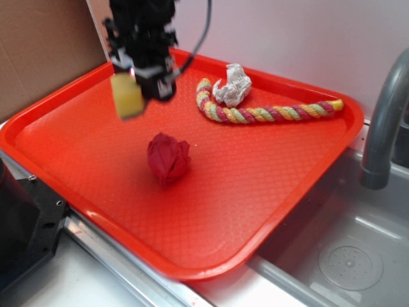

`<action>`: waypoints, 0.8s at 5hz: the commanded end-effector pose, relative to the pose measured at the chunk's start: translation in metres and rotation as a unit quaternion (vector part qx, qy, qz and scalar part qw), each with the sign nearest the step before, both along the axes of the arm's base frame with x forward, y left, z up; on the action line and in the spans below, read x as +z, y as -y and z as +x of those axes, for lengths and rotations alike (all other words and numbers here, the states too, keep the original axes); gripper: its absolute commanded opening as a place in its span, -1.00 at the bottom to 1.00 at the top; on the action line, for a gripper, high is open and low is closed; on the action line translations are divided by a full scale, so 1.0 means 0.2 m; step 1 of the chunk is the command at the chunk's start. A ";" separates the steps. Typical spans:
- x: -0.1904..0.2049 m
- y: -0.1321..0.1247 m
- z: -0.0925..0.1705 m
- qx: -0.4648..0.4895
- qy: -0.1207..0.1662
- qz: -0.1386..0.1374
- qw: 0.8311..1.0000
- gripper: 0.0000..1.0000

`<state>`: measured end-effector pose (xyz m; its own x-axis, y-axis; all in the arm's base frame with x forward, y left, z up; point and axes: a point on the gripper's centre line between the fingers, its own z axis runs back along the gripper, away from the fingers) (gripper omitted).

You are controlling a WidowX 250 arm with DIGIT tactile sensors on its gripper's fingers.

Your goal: Grab the green sponge.

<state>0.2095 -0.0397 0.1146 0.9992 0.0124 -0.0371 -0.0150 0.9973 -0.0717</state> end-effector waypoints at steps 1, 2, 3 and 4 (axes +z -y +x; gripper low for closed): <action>0.26 -0.23 0.04 0.052 0.051 0.011 0.997 -1.00; 0.34 -0.25 0.05 0.057 0.068 0.019 0.996 -1.00; 0.46 -0.23 0.07 0.048 0.105 0.028 0.993 -1.00; 0.53 -0.19 0.09 0.036 0.125 0.032 0.991 -1.00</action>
<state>0.2284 -0.0023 0.2039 0.9851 0.0739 0.1552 -0.0726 0.9973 -0.0144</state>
